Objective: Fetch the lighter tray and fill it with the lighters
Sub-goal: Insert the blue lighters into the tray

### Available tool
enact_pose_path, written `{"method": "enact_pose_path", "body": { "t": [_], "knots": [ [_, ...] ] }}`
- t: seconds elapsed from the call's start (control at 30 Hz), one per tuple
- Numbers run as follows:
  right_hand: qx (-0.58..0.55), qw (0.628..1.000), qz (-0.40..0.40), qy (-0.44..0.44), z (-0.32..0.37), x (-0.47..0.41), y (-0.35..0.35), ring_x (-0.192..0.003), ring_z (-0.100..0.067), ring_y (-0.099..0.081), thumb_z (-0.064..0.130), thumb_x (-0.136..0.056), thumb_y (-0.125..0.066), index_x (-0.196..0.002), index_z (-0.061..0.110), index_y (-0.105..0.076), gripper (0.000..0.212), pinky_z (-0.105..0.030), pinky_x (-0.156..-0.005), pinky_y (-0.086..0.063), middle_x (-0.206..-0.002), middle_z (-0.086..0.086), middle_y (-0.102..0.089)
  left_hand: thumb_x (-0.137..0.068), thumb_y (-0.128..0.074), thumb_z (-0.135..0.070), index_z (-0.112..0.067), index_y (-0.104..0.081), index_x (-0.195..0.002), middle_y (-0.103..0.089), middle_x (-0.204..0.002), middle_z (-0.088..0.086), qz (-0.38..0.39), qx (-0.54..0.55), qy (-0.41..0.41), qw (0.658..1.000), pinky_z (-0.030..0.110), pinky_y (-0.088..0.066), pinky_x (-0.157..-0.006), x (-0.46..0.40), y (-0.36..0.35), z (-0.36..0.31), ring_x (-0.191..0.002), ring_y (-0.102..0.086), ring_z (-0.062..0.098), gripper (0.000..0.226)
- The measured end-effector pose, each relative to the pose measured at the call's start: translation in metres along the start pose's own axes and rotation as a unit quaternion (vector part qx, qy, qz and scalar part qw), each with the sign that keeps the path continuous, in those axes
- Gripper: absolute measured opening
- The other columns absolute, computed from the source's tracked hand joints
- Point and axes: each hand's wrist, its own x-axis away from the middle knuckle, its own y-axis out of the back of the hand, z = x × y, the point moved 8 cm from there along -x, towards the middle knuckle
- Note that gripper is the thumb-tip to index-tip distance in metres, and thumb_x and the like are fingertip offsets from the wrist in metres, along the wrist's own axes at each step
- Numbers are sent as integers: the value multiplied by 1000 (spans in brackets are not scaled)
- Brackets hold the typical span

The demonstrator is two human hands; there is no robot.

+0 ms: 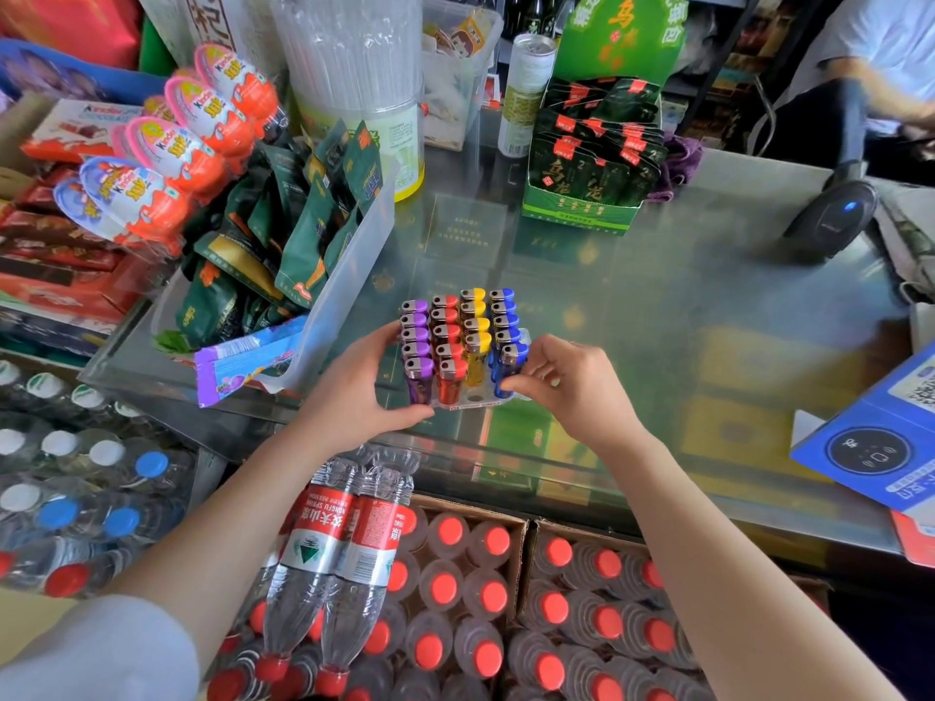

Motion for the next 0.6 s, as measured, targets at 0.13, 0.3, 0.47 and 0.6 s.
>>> {"method": "enact_pose_path", "body": {
  "t": [0.13, 0.3, 0.47, 0.6],
  "knots": [
    [44, 999, 19, -6, -4, 4, -9, -64, -17, -51, 29, -71, -75, -86, 10, -53, 33, -39, -60, -49, -75, 7, -56, -64, -78, -36, -26, -33, -133, -39, -122, -21, -11, 6, 4, 1000, 25, -30, -93, 1, 2, -4, -114, -36, -2, 83],
    [26, 999, 14, -29, -10, -2, -11, -64, -10, -46, 23, -73, -74, -112, 13, -48, 48, -35, -63, -45, -75, 18, -47, -66, -78, -33, -21, -37, -133, -48, -130, -4, -30, -21, 9, 999, 30, -32, -95, 1, 4, -4, -113, -36, 3, 79],
    [82, 996, 3, -32, -15, -7, -17, -86, -22, -50, 31, -70, -76, -112, 13, -52, 52, -33, -69, -42, -93, 0, -53, -71, -74, -35, -23, -42, -129, -54, -127, -2, -37, -38, 13, 999, 29, -35, -92, -4, 4, -2, -117, -46, 14, 68],
    [123, 991, 7, -57, -31, -6, -16, -117, -32, -43, 43, -61, -79, -113, 13, -54, 64, -43, -96, -40, -131, -12, -47, -75, -69, -38, -23, -47, -122, -59, -118, -2, -40, -65, 20, 997, 27, -37, -84, -9, 4, 1, -110, -51, 15, 54]
  ]
}}
